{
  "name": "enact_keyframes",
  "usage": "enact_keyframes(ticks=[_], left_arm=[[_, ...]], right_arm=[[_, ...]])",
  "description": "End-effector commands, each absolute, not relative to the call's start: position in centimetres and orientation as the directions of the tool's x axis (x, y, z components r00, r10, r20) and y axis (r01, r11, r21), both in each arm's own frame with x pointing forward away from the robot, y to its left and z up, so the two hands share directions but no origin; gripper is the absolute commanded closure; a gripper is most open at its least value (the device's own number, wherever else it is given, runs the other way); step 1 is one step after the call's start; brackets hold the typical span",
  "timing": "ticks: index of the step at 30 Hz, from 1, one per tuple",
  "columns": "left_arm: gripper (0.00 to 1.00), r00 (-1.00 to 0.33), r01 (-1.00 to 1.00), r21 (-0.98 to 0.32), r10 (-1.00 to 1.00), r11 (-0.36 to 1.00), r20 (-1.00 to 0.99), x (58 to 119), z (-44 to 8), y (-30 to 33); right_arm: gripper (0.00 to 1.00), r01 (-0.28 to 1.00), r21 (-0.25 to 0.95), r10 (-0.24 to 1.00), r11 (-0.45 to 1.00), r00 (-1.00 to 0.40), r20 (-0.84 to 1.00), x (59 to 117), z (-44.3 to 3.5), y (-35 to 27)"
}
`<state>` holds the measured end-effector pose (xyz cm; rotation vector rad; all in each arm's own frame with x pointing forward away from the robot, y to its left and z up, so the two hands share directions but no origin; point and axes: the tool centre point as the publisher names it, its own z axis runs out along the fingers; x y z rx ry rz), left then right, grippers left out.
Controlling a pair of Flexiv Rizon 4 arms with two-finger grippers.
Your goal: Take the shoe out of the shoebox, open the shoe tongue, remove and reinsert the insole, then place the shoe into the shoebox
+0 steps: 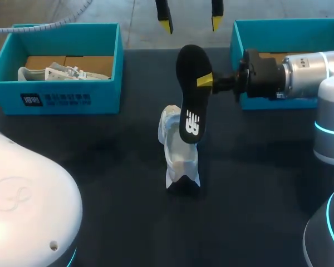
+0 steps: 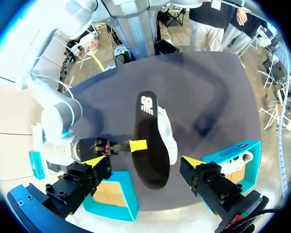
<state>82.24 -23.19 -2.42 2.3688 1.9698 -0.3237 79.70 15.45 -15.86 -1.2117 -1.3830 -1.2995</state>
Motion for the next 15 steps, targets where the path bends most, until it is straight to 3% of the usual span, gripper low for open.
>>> enact_keyframes(ticks=[1, 15], left_arm=[[0.0, 0.169, 0.976, -0.089, 0.952, -0.197, -0.255, 81.8, -3.7, -22.6], [0.0, 0.23, 0.965, 0.022, 0.808, -0.26, -0.542, 79.5, -5.3, -22.5]], right_arm=[[1.0, 0.987, 0.161, 0.087, -0.014, -0.159, 0.983, 79.8, -16.0, 15.4], [1.0, 0.986, 0.166, 0.081, -0.033, -0.163, 0.983, 79.7, -16.2, 14.5]])
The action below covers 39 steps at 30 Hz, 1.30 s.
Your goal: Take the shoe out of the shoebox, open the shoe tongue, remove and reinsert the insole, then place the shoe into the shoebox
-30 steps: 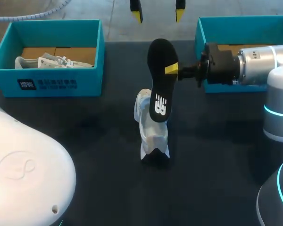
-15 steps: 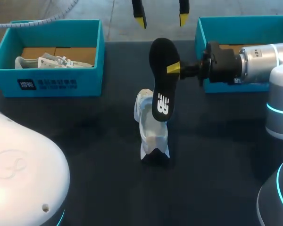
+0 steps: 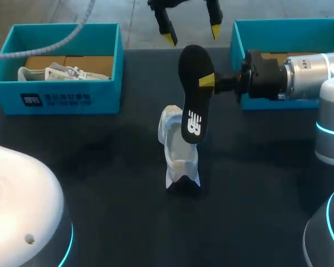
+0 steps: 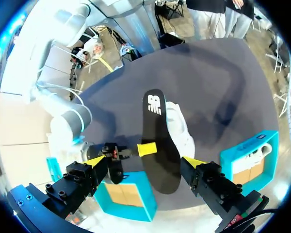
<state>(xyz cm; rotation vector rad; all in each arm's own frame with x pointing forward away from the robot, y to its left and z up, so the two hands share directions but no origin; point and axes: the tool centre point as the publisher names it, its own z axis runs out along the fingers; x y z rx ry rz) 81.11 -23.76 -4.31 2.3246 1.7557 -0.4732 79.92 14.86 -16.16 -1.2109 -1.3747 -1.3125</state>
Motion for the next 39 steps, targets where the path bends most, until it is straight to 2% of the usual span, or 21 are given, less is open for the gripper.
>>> enact_keyframes(ticks=[1, 6, 17, 32, 39], left_arm=[[0.0, 0.23, 0.965, 0.029, 0.793, -0.26, -0.564, 79.1, -5.2, -22.4], [0.0, 0.222, 0.969, 0.057, 0.741, -0.242, -0.633, 77.7, -4.8, -21.8], [0.0, 0.127, 0.992, 0.088, 0.598, -0.093, -0.791, 77.8, -5.7, -21.2], [0.0, 0.176, 0.984, 0.167, 0.308, -0.058, -0.935, 79.1, -7.4, -20.6], [0.0, 0.192, 0.981, 0.181, 0.245, -0.068, -0.95, 79.1, -8.5, -21.2]], right_arm=[[1.0, 0.985, 0.167, 0.081, -0.036, -0.164, 0.983, 79.7, -16.2, 14.4], [1.0, 0.984, 0.171, 0.08, -0.051, -0.167, 0.983, 79.6, -16.1, 14.0], [1.0, 0.983, 0.169, 0.079, -0.076, -0.163, 0.983, 79.6, -16.2, 13.4], [1.0, 0.985, 0.149, 0.098, -0.09, -0.14, 0.985, 79.1, -15.3, 13.0], [1.0, 0.985, 0.147, 0.107, -0.094, -0.137, 0.985, 78.9, -14.8, 12.8]])
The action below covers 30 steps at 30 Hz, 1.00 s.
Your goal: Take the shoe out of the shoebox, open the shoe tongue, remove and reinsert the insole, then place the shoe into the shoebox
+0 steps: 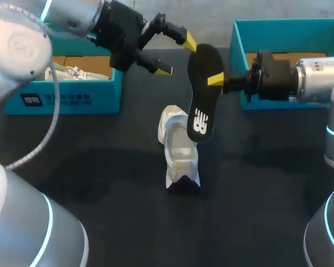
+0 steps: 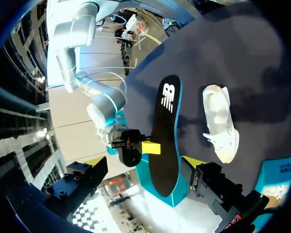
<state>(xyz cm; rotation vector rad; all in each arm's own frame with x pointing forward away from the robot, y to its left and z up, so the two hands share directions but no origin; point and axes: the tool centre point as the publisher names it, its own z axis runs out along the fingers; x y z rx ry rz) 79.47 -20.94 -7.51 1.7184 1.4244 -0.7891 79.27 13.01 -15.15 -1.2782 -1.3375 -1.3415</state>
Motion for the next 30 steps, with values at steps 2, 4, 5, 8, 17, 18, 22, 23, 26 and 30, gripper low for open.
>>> enact_keyframes(ticks=[2, 4, 5, 8, 17, 18, 22, 23, 26, 30], left_arm=[[0.0, 0.191, 0.982, 0.182, 0.227, -0.058, -0.955, 79.1, -8.8, -21.5], [0.0, 0.186, 0.982, 0.178, 0.214, -0.055, -0.959, 78.9, -9.2, -21.7], [0.0, 0.175, 0.985, 0.169, 0.206, -0.048, -0.963, 78.9, -9.6, -21.8], [0.0, 0.187, 0.982, 0.179, 0.182, -0.056, -0.965, 78.8, -10.1, -21.5], [0.0, 0.181, 0.983, 0.181, 0.056, 0.001, -0.982, 79.4, -11.8, -21.6], [0.0, 0.182, 0.983, 0.183, 0.048, 0.0, -0.982, 79.4, -11.9, -21.7], [0.0, 0.192, 0.981, 0.192, 0.024, 0.001, -0.981, 79.5, -12.6, -22.0], [0.0, 0.193, 0.981, 0.193, 0.01, 0.0, -0.981, 79.5, -12.9, -22.2], [0.0, 0.189, 0.982, 0.189, -0.015, 0.012, -0.982, 79.6, -13.4, -22.6], [0.0, 0.171, 0.985, 0.169, -0.054, 0.042, -0.984, 79.7, -13.8, -22.9]], right_arm=[[1.0, 0.985, 0.148, 0.109, -0.095, -0.137, 0.985, 78.9, -14.8, 12.7], [1.0, 0.985, 0.147, 0.111, -0.095, -0.136, 0.984, 78.9, -14.8, 12.7], [1.0, 0.985, 0.146, 0.112, -0.095, -0.136, 0.984, 78.9, -14.8, 12.7], [1.0, 0.985, 0.147, 0.113, -0.095, -0.136, 0.984, 78.9, -14.6, 12.7], [1.0, 0.988, 0.128, 0.121, -0.085, -0.117, 0.986, 78.6, -14.1, 12.7], [1.0, 0.989, 0.124, 0.121, -0.083, -0.114, 0.986, 78.5, -14.1, 12.7], [1.0, 0.991, 0.11, 0.107, -0.08, -0.102, 0.989, 78.3, -13.8, 12.9], [1.0, 0.992, 0.102, 0.106, -0.074, -0.094, 0.99, 78.3, -13.7, 12.9], [1.0, 0.994, 0.088, 0.105, -0.065, -0.08, 0.991, 78.2, -13.6, 13.2], [1.0, 0.996, 0.072, 0.11, -0.057, -0.066, 0.992, 78.0, -13.8, 13.5]])
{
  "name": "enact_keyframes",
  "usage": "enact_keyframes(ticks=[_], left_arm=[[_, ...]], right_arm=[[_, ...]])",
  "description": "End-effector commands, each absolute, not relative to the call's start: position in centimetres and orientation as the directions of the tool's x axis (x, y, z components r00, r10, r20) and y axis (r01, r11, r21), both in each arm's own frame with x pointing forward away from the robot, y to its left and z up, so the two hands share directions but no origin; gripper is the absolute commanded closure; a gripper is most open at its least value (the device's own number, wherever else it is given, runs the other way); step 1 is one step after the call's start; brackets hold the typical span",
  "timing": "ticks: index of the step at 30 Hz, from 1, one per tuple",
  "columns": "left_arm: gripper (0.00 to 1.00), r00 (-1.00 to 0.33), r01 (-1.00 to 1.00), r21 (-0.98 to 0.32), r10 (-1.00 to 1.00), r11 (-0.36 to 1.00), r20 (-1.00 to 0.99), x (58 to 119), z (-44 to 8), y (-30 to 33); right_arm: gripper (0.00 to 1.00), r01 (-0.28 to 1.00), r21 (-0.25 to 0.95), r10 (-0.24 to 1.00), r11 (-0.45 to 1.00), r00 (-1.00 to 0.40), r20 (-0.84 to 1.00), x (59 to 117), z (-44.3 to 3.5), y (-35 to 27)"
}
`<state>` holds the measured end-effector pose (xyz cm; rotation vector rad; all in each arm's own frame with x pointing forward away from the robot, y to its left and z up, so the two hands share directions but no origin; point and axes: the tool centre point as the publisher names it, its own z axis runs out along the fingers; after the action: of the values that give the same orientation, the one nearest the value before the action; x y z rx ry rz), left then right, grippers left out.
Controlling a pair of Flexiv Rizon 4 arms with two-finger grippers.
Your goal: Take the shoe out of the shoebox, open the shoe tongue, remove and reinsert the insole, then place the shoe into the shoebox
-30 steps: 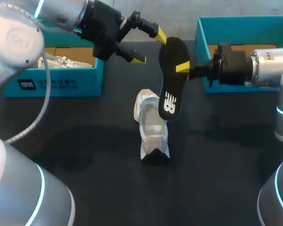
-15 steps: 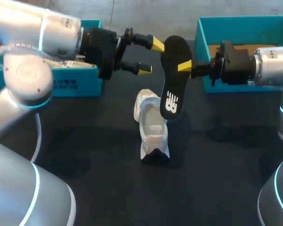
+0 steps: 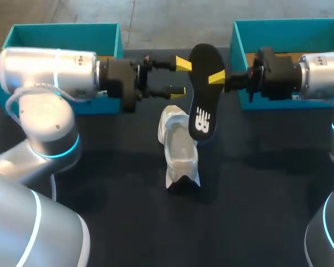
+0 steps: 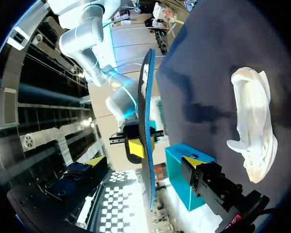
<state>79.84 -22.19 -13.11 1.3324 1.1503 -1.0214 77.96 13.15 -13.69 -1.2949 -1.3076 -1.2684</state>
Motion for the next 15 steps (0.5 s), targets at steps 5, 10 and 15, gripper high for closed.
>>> enact_keyframes(ticks=[5, 10, 15], left_arm=[[0.0, 0.154, 0.987, 0.151, -0.072, 0.047, -0.985, 79.6, -14.1, -23.4], [0.09, 0.149, 0.988, 0.145, -0.08, 0.051, -0.986, 79.8, -14.0, -23.8], [0.15, 0.134, 0.989, 0.128, -0.08, 0.072, -0.988, 80.4, -14.1, -23.7]], right_arm=[[1.0, 0.997, 0.06, 0.112, -0.051, -0.054, 0.992, 77.7, -14.0, 14.0], [1.0, 0.998, 0.051, 0.11, -0.048, -0.045, 0.993, 77.4, -14.3, 14.4], [1.0, 0.998, 0.044, 0.11, -0.041, -0.039, 0.993, 77.1, -14.4, 14.7]])
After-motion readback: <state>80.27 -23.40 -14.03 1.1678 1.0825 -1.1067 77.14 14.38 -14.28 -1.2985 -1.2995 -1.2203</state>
